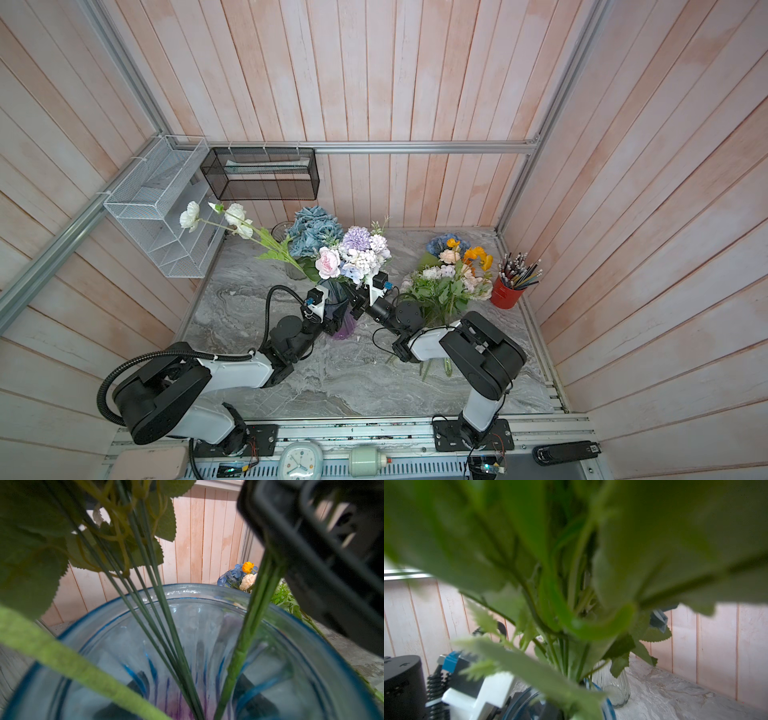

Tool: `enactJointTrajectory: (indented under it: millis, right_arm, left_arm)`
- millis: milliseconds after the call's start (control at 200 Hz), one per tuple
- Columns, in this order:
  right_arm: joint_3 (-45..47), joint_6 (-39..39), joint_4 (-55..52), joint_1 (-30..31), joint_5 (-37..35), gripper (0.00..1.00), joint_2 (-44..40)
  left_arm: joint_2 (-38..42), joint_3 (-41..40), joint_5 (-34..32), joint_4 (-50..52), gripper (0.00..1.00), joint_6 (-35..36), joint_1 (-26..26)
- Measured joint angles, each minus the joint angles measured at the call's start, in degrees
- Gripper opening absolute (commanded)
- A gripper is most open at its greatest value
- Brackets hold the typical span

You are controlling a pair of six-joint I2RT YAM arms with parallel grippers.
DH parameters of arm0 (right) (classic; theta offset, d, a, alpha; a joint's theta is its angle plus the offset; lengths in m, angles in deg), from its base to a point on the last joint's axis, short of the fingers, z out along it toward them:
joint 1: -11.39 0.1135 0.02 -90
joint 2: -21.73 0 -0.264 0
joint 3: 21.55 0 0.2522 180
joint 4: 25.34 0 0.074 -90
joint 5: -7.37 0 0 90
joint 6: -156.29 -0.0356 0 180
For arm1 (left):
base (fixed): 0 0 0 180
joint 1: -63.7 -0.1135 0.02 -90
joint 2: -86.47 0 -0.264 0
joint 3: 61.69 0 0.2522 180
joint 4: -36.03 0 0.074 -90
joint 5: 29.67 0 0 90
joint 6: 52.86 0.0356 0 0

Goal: Arrange flowers in a vase
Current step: Place the flowers into the vase.

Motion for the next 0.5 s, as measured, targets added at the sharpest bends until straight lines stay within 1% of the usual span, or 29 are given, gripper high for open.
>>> enactJointTrajectory:
  millis: [225, 285, 350, 495]
  right_arm:
    - [0.35, -1.38, -10.36, -0.57, -0.15, 0.25, -4.63]
    - [0.37, -1.44, -13.29, -0.74, -0.17, 0.29, -6.19]
    - [0.59, -1.4, -16.24, -0.85, -0.13, 0.34, -7.82]
    - [1.62, -1.7, -22.8, -1.42, 0.63, 0.4, -11.72]
  left_arm:
    - [-0.13, 0.02, -0.15, -0.15, 0.0, -0.02, 0.0]
    - [-0.15, 0.02, -0.15, -0.2, 0.0, -0.02, 0.0]
    - [-0.17, 0.02, -0.15, -0.24, 0.0, -0.04, 0.0]
    - [-0.17, 0.02, -0.15, -0.24, 0.0, -0.02, 0.0]
